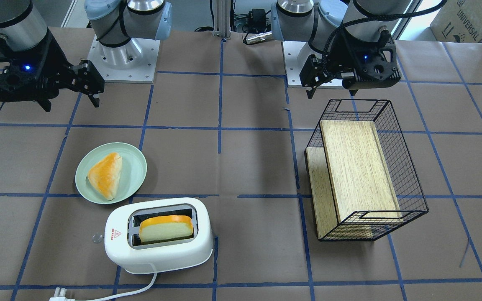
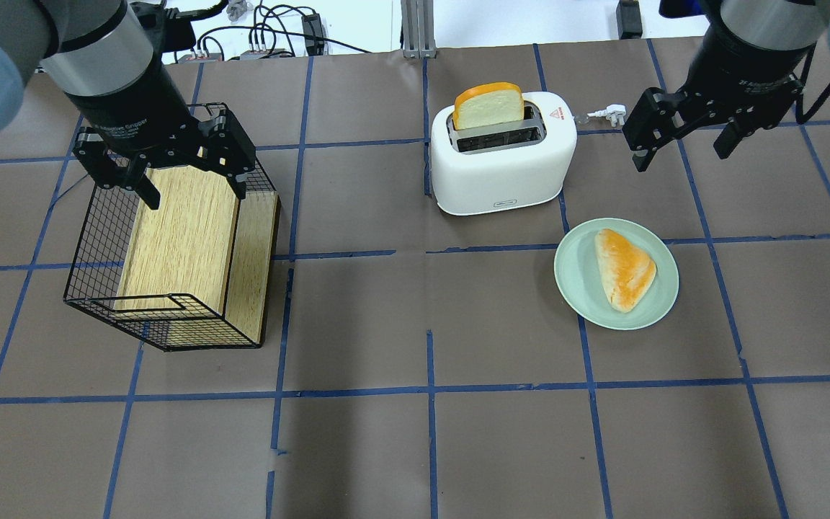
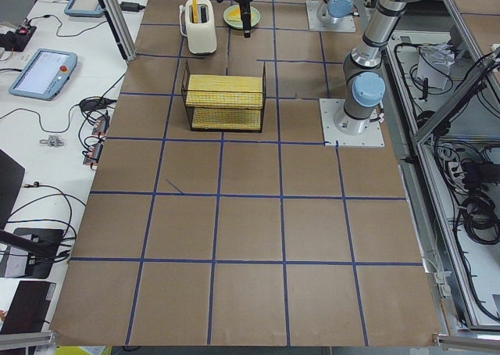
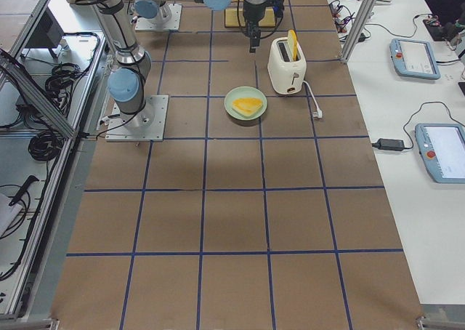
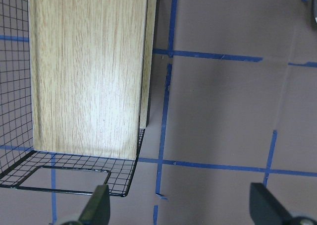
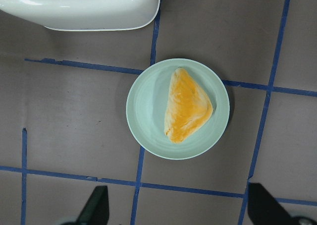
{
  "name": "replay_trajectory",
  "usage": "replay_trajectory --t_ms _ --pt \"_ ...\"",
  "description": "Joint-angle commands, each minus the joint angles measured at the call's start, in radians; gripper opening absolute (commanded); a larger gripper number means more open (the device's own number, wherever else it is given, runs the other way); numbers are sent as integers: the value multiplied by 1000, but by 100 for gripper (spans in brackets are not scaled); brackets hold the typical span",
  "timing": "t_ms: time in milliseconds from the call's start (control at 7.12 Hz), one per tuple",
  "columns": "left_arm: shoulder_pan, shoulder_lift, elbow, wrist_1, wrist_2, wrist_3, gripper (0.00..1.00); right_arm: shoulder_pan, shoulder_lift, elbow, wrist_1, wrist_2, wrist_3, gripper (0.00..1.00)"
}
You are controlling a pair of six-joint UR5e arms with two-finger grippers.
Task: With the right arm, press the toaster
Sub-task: 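Move the right gripper toward the lever on the white toaster's side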
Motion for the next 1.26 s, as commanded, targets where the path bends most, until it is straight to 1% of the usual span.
replay_trajectory --t_ms 0,421,561,702,842,982,1123 --pt "0 0 0 1 0 0 100 -1 3 1 -2 0 0 100" --pt "0 0 0 1 0 0 100 -11 8 -10 1 11 -3 100" --pt "0 0 0 0 0 0 100 -51 11 -19 -7 26 -2 97" --pt "0 0 0 0 0 0 100 -108 35 -28 -11 134 -41 84" --pt "0 0 0 0 0 0 100 -158 75 -50 -21 212 -137 33" --pt "0 0 0 1 0 0 100 -195 113 -71 -21 318 -158 4" --pt "0 0 0 0 0 0 100 -217 173 -96 -56 393 -182 4"
